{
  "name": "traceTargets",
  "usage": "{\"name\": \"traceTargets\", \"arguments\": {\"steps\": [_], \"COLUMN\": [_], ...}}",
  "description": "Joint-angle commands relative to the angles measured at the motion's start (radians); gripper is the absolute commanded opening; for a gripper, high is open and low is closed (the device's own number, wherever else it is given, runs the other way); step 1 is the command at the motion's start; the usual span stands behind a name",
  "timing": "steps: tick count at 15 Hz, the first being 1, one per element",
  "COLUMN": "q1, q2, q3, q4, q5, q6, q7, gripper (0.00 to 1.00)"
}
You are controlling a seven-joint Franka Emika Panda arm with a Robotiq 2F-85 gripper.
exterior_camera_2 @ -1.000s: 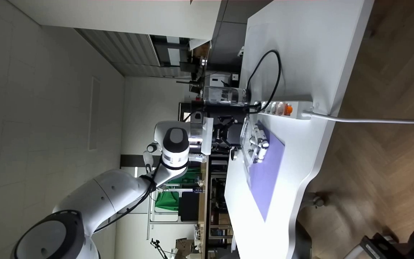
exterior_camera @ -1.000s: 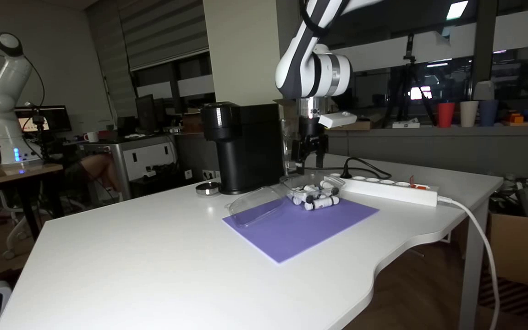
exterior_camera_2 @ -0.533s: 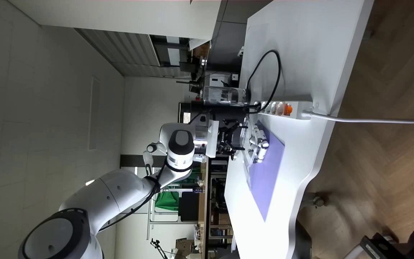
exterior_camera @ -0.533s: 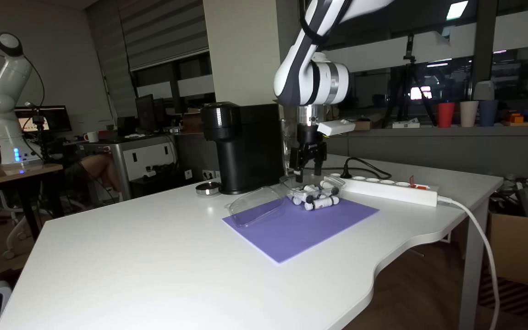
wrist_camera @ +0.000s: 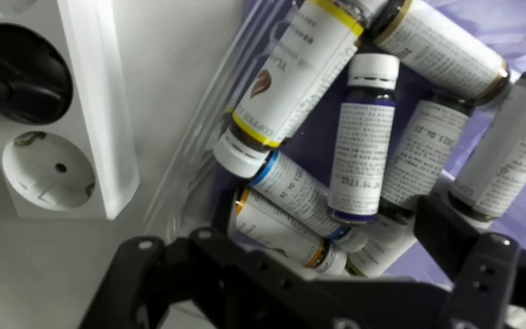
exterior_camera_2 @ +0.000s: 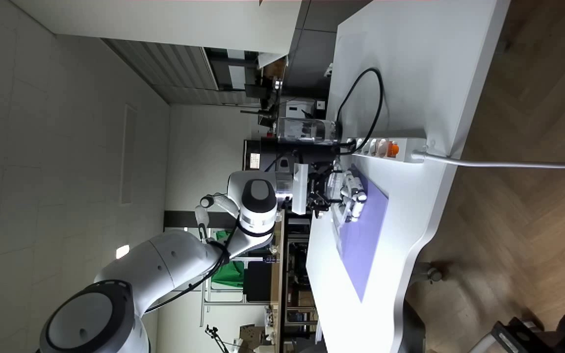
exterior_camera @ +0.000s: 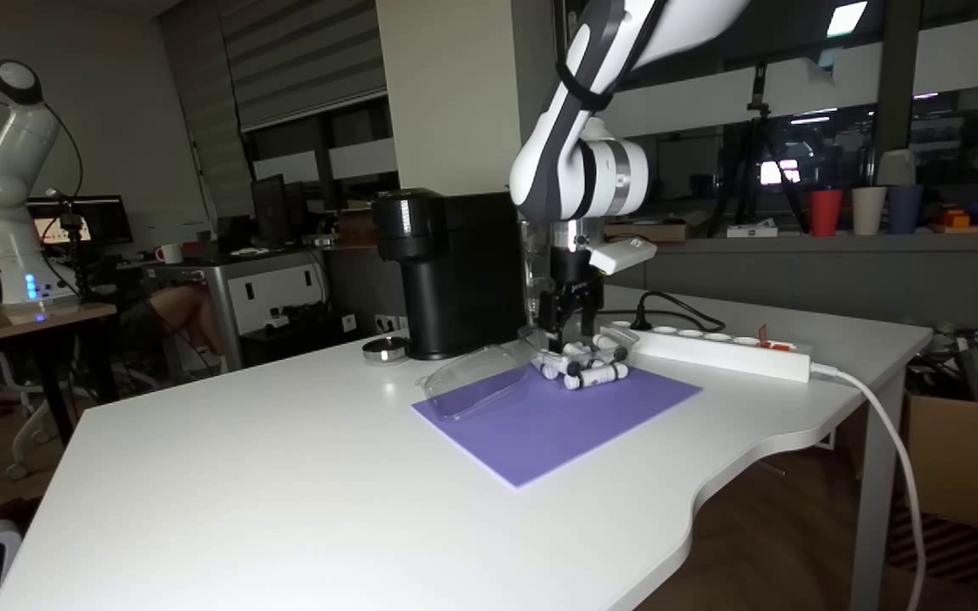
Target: Place a bottle on the purple mat
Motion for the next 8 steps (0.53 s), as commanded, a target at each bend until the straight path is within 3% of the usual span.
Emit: {"name": "traceTargets", "arguments": {"steps": [1, 8], "q1": [-0.018, -0.024], "q2": [0.005, 0.007], "q3": [0.021, 0.031], "q4": [-0.013, -0.008], "q5": [-0.027, -0.028], "q6": [0.053, 0.040], "q7": [-0.006, -0.005], "gripper": [0.73, 0.24]}}
